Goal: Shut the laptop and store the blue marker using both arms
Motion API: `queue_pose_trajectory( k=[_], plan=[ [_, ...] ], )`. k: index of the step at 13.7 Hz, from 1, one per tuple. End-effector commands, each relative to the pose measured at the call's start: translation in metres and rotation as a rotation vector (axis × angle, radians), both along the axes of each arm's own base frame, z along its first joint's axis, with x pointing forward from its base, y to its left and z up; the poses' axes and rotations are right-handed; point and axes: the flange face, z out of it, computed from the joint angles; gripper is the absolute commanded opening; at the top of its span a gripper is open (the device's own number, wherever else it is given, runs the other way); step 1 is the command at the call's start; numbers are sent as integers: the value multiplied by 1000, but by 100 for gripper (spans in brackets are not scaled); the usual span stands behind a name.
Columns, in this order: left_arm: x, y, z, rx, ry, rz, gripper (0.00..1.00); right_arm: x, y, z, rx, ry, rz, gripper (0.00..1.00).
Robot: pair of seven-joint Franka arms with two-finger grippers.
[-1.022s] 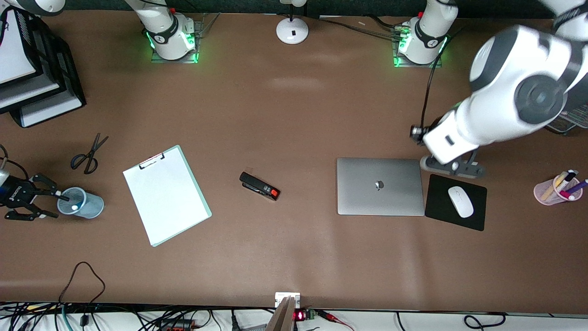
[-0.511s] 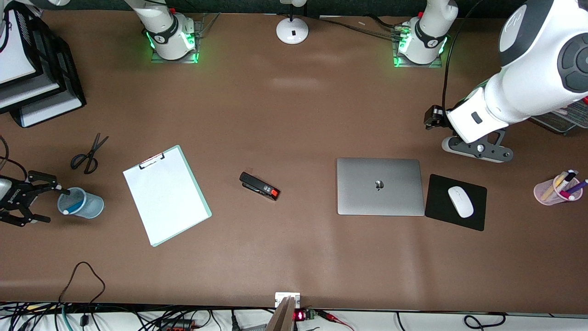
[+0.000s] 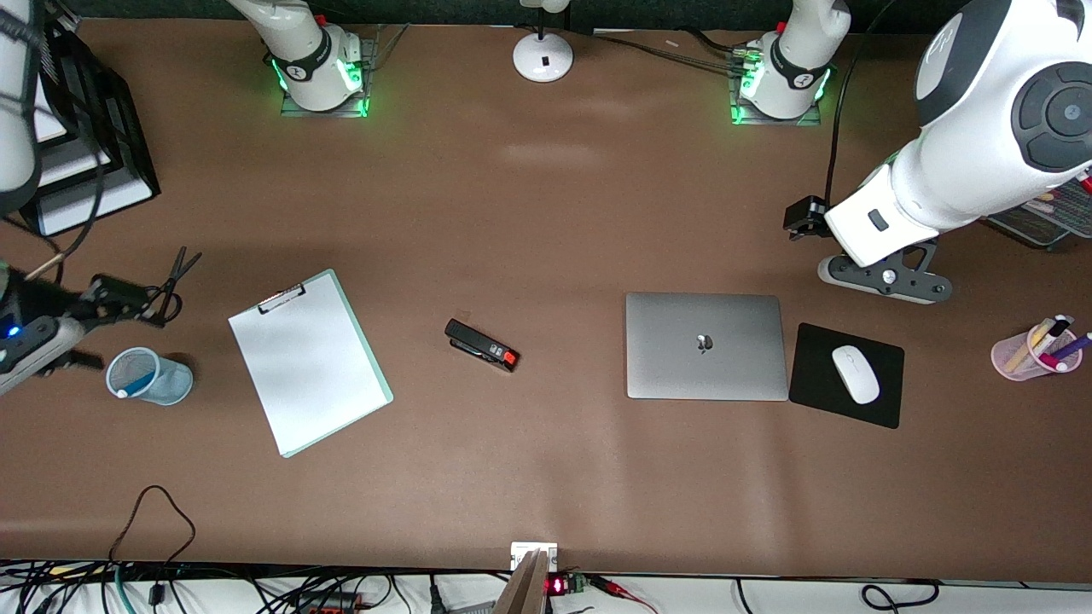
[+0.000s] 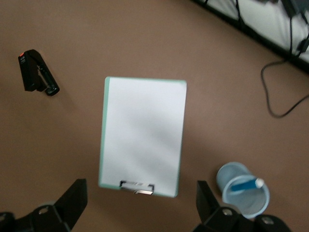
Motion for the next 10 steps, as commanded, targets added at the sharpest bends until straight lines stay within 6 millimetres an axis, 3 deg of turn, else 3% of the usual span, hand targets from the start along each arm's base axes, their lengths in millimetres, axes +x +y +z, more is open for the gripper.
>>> queue_pose_trajectory(
  k=[1,4,6,10],
  plan=[
    [1,14,4,16,-14,-7,100,-23,26,20,-88,63,-118,100],
    [4,26,5,16,-17,13,100,-63,51,38,-161,246,-300,100],
    [6,36,6,11,-17,31,100,-87,70,45,-213,274,-373,100],
    [9,43,2,2,-10,45,100,-115,69,43,-244,241,-402,100]
  ],
)
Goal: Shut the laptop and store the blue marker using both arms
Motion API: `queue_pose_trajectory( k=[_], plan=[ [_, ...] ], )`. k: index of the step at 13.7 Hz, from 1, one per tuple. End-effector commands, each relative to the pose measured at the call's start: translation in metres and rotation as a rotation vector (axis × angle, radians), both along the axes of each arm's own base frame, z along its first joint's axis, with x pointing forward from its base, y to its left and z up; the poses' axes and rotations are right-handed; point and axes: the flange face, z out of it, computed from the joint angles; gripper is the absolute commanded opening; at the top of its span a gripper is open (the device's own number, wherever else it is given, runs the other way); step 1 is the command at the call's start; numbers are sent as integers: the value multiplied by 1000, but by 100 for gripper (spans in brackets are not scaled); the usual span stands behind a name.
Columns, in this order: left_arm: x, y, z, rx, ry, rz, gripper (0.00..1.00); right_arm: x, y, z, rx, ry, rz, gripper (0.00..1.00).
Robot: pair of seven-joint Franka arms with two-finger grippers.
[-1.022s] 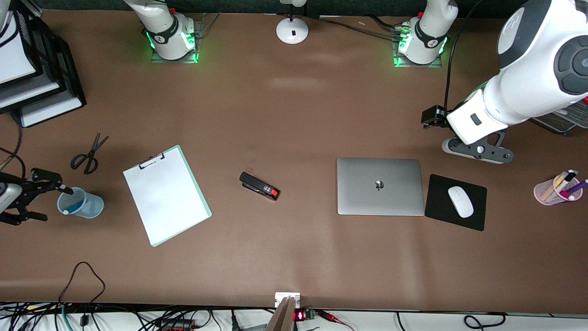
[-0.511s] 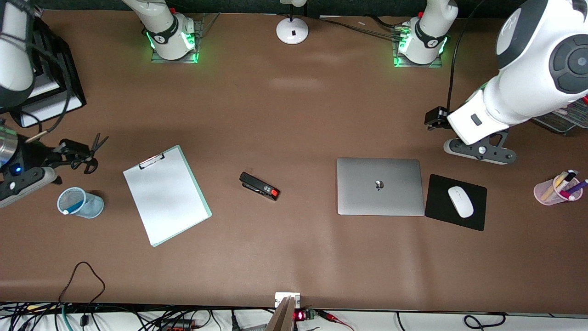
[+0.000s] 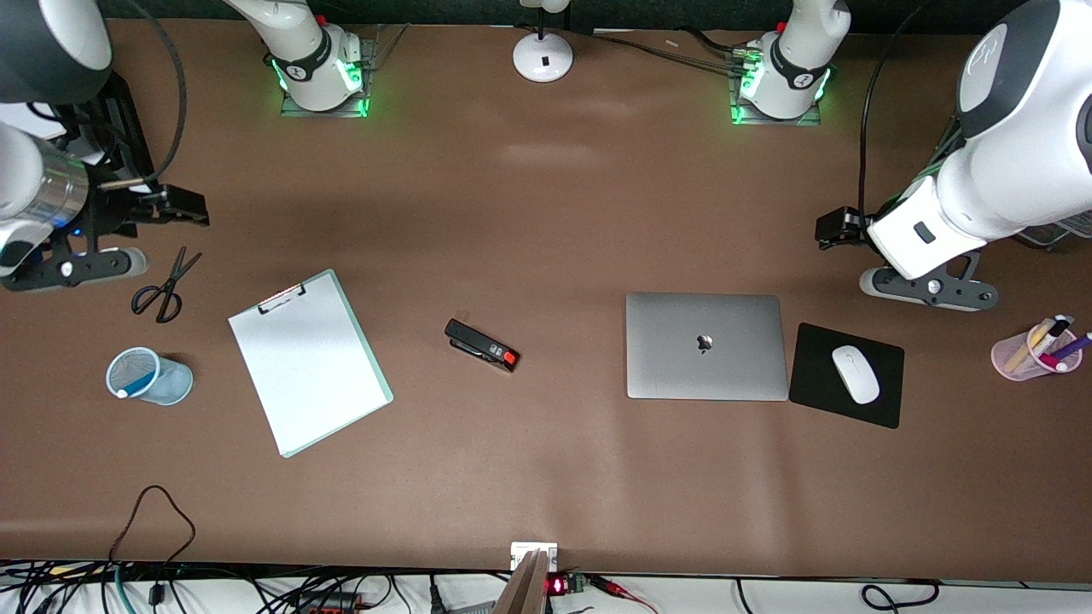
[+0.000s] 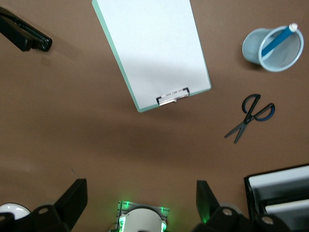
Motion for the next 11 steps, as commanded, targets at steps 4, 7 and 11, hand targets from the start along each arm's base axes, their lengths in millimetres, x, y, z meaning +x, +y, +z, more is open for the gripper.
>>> queue_pose_trajectory(
  k=[4,7,11],
  plan=[
    [-26,26,10,15,-121,10,100,-54,-17,-7,-33,-75,-57,100],
    [-49,64,9,-12,-133,81,100,-62,-20,-17,-36,-54,-62,100],
    [-52,71,17,-42,-206,-12,100,-45,-41,0,-19,-105,-100,100]
  ],
)
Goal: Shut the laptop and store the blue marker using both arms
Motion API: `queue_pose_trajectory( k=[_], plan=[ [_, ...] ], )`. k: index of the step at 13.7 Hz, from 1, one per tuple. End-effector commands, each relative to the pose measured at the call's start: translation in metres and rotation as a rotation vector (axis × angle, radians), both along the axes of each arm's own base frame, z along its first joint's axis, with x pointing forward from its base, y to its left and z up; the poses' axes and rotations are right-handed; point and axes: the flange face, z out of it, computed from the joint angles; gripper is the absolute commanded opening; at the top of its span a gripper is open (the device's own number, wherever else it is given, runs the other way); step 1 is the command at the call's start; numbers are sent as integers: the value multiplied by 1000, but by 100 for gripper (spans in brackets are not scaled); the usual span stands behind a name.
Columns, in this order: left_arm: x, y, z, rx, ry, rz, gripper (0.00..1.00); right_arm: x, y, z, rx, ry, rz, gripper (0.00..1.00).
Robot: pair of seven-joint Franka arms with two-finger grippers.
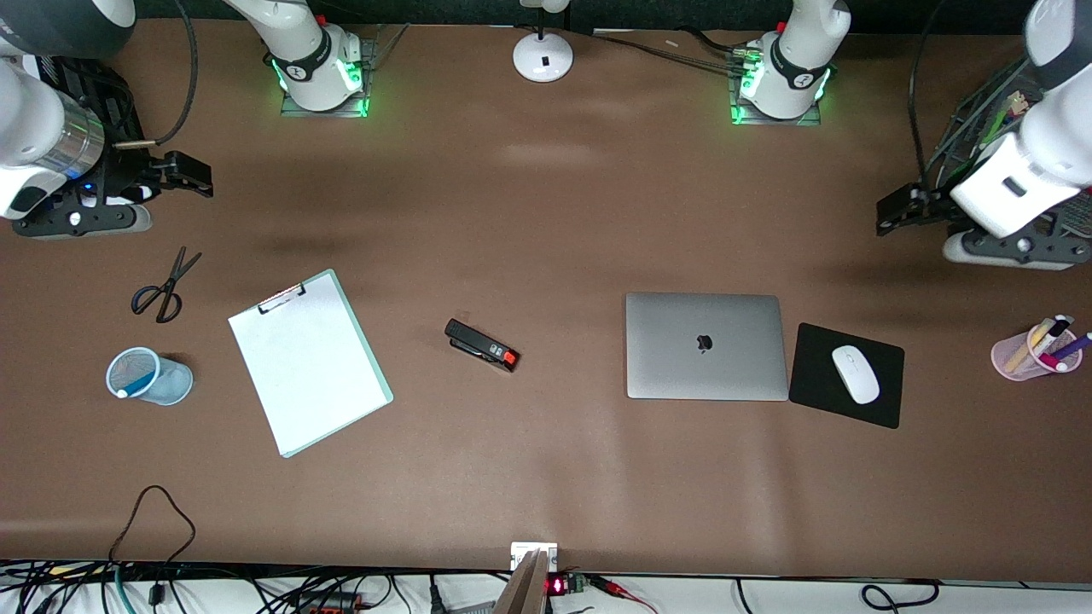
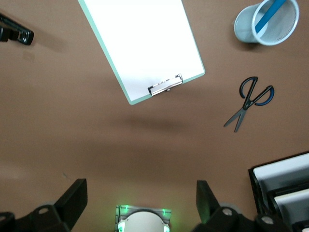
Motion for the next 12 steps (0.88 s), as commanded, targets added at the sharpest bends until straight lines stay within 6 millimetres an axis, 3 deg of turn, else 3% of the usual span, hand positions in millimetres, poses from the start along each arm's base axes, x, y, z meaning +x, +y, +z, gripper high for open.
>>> queue_pose_trajectory(
  k=[1,3,5,12],
  plan=[
    [-5,-1,4,-17,-61,-63,100,14,-28,22,0,-57,-51,100],
    [-5,5,5,-12,-62,-68,100,33,-38,35,3,-97,-79,100],
    [-6,9,7,-4,-60,-56,100,32,-37,42,4,-102,-82,100],
    [-1,10,10,10,-50,-51,100,25,-36,28,15,-146,-81,100]
  ],
)
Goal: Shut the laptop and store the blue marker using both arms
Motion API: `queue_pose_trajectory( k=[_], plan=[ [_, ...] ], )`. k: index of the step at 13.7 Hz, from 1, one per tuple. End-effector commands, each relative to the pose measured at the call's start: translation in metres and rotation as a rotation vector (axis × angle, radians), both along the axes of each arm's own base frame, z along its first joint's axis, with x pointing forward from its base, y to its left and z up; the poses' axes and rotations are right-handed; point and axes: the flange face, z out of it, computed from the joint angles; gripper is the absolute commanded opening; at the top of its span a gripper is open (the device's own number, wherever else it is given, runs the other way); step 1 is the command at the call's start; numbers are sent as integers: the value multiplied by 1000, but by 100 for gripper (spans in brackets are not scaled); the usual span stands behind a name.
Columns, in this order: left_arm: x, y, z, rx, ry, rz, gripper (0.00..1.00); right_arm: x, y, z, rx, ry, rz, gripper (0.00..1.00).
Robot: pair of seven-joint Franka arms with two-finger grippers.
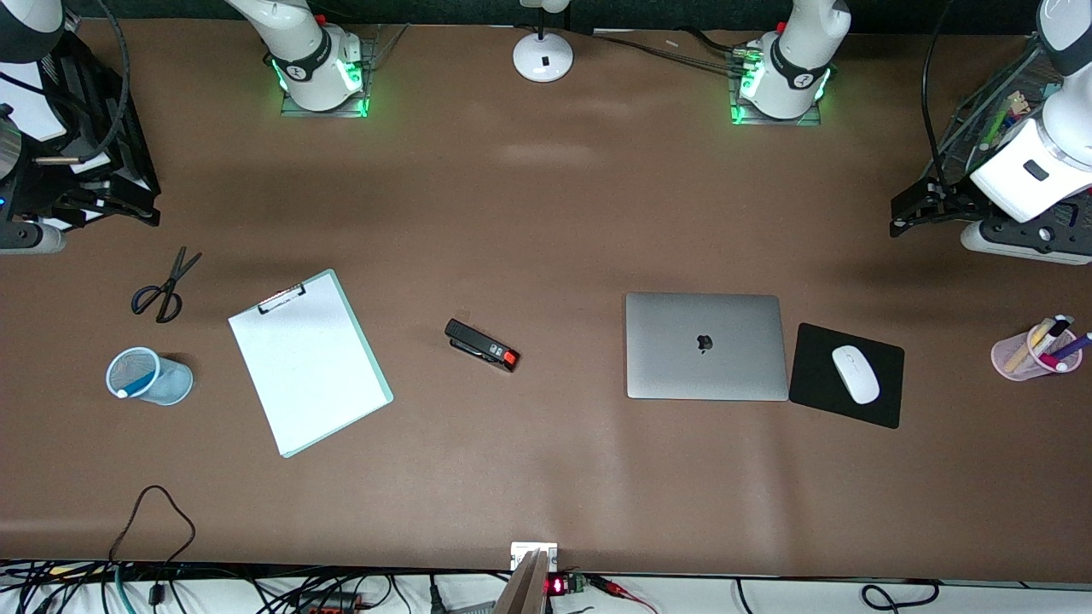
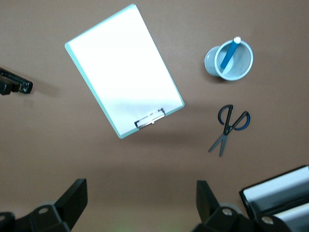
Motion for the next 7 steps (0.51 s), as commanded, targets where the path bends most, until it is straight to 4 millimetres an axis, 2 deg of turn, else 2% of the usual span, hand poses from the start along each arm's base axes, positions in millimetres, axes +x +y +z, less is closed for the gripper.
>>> queue_pose_trajectory(
  k=[1,5,7],
  plan=[
    [2,1,6,13,-5,-21,100,-12,0,-2,8,-29,-12,100],
    [6,-2,10,13,-11,-26,100,-14,-8,-12,63,-47,-38,100],
    [7,-2,7,11,-8,-25,100,-22,2,-1,72,-60,-33,100]
  ],
)
